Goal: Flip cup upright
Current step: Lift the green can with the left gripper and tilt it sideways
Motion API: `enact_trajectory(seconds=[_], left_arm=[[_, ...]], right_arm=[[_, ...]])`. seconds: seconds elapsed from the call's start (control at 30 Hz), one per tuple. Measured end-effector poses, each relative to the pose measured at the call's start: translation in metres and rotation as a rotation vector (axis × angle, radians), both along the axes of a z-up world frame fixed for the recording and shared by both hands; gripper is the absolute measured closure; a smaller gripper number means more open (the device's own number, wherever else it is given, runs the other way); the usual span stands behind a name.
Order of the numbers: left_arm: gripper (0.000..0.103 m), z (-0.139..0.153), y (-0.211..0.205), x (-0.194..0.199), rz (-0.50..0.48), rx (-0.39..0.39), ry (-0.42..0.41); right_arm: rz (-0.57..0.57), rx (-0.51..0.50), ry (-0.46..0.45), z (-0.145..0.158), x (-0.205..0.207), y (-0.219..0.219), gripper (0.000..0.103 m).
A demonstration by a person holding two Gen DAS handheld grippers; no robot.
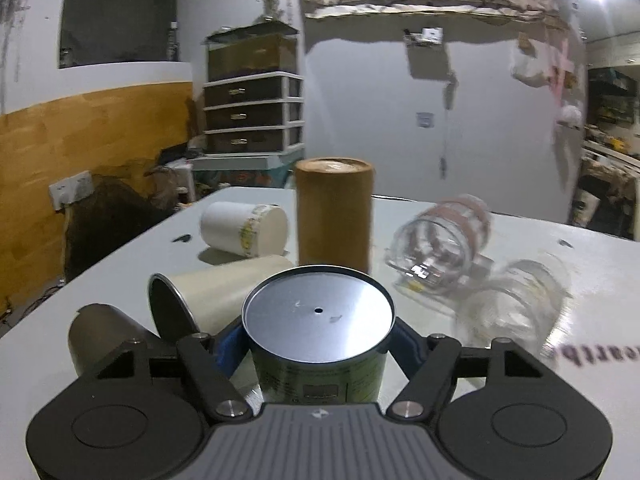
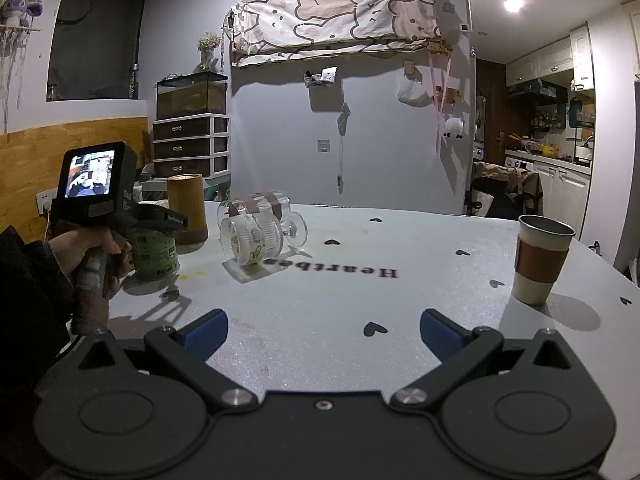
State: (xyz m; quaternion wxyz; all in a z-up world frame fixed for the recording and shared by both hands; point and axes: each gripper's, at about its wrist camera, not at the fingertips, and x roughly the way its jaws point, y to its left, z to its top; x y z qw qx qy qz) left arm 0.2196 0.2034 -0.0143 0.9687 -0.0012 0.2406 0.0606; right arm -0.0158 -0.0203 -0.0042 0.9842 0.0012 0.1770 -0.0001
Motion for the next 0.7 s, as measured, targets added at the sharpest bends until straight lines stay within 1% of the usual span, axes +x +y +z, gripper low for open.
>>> enact_trajectory(seconds=[0.13, 0.27, 0.37, 0.5, 0.63, 0.7], left_arm=[[0.029, 0.005, -0.010, -0.025, -0.111, -0.013, -0.008], [0.029, 0.014, -0.030, -0.063, -0.251, 0.000, -0.054], [0.029, 0.017, -0.047, -0.087, -0.353, -0.002, -0.067], [0.029, 0.014, -0.073, -0.108, -0.492, -0.036, -0.047], [0.029, 0.012, -0.097, -0.128, -0.614, -0.052, -0.031], [0.029, 0.008, -0.106, -0.136, -0.679, -0.075, -0.007]], right_arm=[[-0.004, 0.002, -0.003, 0.000, 0.000, -0.001, 0.000], [-0.014, 0.011, -0.005, 0.000, 0.000, -0.004, 0.000], [-0.020, 0.019, -0.006, 0.000, -0.001, -0.006, 0.000], [-0.036, 0.029, -0.001, -0.003, -0.004, -0.012, 0.000], [-0.055, 0.039, 0.013, -0.007, -0.010, -0.022, 0.000], [-0.052, 0.046, 0.028, -0.010, -0.013, -0.027, 0.000]])
